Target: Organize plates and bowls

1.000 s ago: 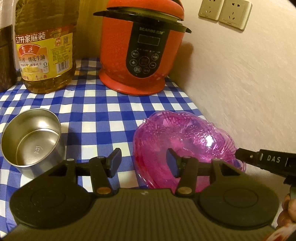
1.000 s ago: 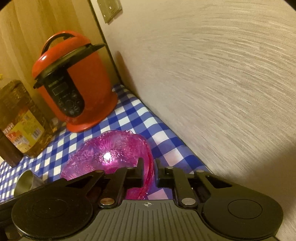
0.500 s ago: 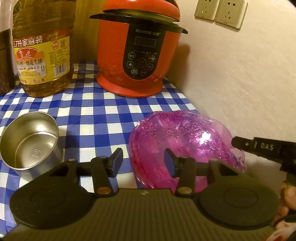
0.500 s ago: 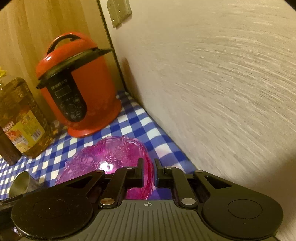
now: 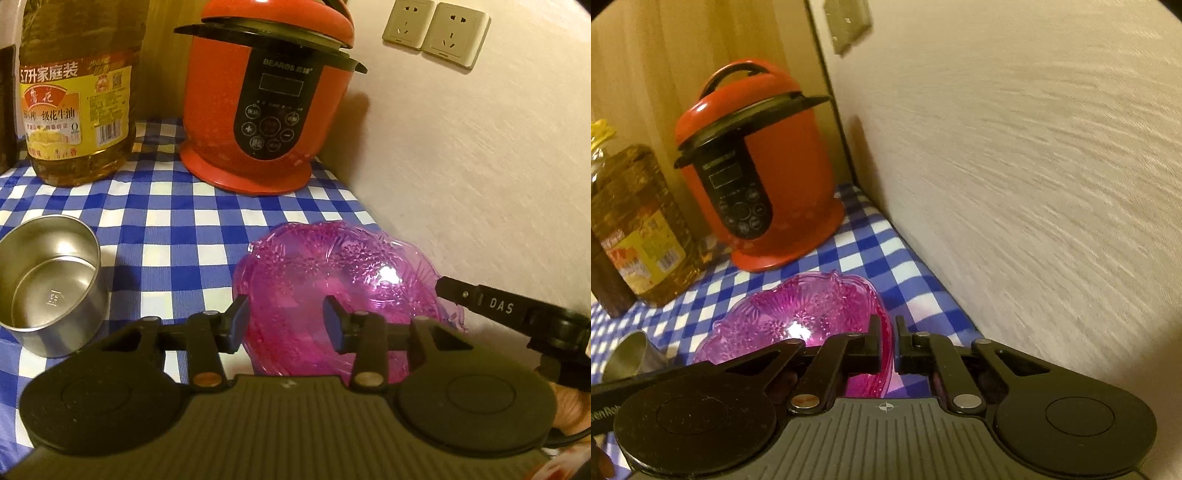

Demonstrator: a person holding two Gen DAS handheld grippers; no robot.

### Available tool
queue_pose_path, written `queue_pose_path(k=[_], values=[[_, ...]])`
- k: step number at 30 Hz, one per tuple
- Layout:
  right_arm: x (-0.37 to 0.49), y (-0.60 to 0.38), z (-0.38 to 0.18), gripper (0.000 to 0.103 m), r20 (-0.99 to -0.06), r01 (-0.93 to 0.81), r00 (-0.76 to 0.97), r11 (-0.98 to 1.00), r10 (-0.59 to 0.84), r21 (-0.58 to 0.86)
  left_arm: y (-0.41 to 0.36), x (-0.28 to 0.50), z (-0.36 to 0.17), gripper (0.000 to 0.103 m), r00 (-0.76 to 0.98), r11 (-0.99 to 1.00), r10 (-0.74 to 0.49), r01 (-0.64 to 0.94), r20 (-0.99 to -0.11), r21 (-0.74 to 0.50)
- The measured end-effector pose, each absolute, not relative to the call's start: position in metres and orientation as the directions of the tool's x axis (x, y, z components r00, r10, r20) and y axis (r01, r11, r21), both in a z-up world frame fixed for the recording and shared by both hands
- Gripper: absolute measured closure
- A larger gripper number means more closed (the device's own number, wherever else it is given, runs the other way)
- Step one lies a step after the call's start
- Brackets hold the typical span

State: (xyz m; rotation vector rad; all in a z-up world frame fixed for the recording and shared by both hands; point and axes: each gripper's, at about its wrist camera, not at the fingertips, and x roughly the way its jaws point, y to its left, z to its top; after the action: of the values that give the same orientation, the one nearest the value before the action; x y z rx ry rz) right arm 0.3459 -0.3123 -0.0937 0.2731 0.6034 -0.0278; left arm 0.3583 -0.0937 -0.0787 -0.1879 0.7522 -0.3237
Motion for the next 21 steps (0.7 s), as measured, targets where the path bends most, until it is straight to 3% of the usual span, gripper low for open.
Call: queue_pose_path(k=[8,14,21], values=[[0.341,-0.313,-0.086,0.098,-0.504,0.082,0.861,0.962,0.063,0.26,-0.084,0.362,-0.078,0.064,0.694,0.935,-0.34,0.177,-0.635,-0.306],[0.35,-0.316,-0.104,0.096,-0.59,0.097,0.801,0.951,0.102,0.295,-0.08,0.365,-0.083,0.064,0.678,0.932,-0.345,0.163,-0.649,-0.325],[0.346,-0.318,-0.099,0.088,-0.58,0.118,0.81,0.947,0.083,0.3,-0.08,0.364,-0.085,0.064,0.675,0.931,-0.345,0.16,-0.652,-0.327]])
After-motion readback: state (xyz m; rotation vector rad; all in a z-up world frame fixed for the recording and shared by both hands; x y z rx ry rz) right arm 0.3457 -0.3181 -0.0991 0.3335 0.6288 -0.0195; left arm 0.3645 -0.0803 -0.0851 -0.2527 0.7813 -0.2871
